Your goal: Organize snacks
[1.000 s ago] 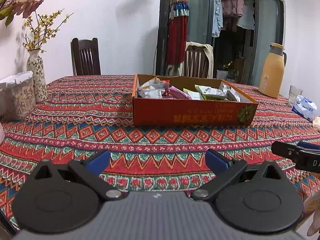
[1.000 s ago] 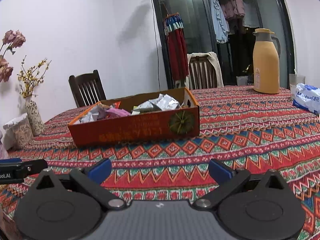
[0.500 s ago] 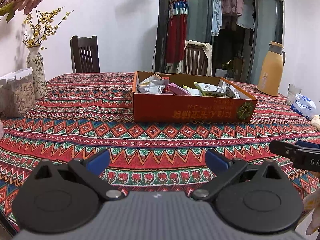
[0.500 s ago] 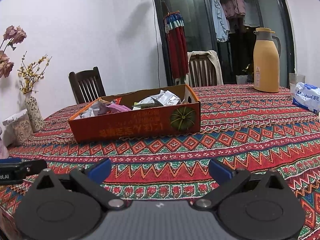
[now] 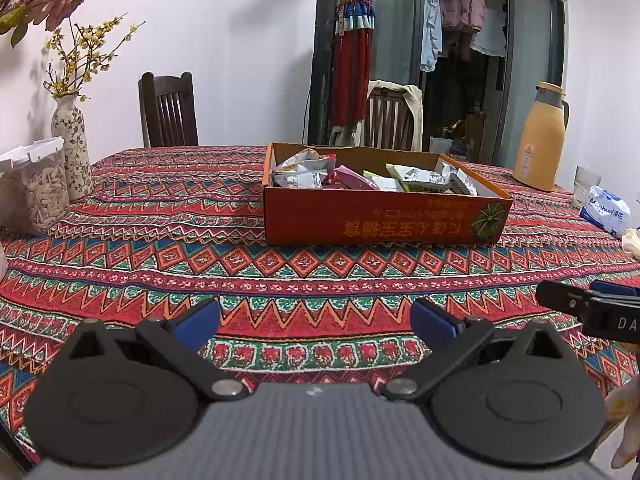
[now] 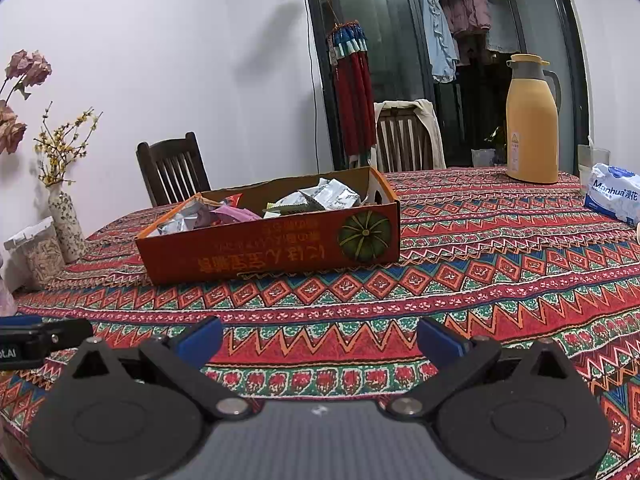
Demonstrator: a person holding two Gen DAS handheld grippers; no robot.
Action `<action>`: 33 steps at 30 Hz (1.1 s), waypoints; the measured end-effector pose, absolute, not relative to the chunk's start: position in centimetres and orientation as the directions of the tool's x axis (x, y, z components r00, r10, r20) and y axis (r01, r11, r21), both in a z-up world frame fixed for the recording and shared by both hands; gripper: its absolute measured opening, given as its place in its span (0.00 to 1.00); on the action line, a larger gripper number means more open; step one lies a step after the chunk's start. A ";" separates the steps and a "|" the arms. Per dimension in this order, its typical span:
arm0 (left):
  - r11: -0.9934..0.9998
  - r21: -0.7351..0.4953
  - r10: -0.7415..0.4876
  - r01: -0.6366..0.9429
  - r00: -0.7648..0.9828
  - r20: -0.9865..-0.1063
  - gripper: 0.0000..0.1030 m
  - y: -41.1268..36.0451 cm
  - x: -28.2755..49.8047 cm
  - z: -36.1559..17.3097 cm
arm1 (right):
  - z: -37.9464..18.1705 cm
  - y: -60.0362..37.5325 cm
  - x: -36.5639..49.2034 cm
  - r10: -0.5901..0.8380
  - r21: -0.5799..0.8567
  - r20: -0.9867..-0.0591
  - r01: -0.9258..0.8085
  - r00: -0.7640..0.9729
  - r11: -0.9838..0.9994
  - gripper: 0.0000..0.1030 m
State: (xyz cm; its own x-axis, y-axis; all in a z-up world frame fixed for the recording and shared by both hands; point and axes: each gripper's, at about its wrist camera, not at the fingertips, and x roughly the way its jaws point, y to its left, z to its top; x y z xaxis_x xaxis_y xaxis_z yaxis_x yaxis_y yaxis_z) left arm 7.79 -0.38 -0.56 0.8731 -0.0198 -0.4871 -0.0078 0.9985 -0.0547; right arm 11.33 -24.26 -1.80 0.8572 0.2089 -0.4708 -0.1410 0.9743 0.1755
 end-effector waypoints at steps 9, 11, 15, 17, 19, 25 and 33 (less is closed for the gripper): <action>0.999 -0.053 -0.020 -0.007 0.874 -0.485 1.00 -0.5 7.7 -0.5 | -1.8 -24.3 11.3 0.209 0.175 -0.471 -0.141 0.857 0.974 1.00; 0.999 -0.053 -0.020 -0.007 0.874 -0.485 1.00 -0.5 7.7 -0.5 | -1.8 -24.3 11.3 0.209 0.175 -0.471 -0.141 0.857 0.974 1.00; 0.999 -0.050 -0.020 -0.005 0.876 -0.482 1.00 -0.5 7.7 -0.5 | -1.8 -24.3 11.3 0.209 0.175 -0.471 -0.141 0.857 0.974 1.00; 0.999 -0.051 -0.021 -0.004 0.876 -0.482 1.00 -0.5 7.6 -0.4 | -1.8 -24.3 11.3 0.208 0.175 -0.472 -0.141 0.857 0.974 1.00; 0.999 -0.051 -0.021 -0.004 0.876 -0.482 1.00 -0.5 7.6 -0.4 | -1.8 -24.3 11.3 0.209 0.175 -0.472 -0.141 0.857 0.974 1.00; 0.999 -0.052 -0.026 0.001 0.877 -0.480 1.00 -0.6 7.6 -0.4 | -1.8 -24.3 11.3 0.209 0.175 -0.471 -0.141 0.857 0.974 1.00; 0.999 -0.049 -0.032 0.010 0.881 -0.471 1.00 -0.6 7.5 -0.5 | -1.8 -24.3 11.3 0.209 0.175 -0.472 -0.141 0.857 0.974 1.00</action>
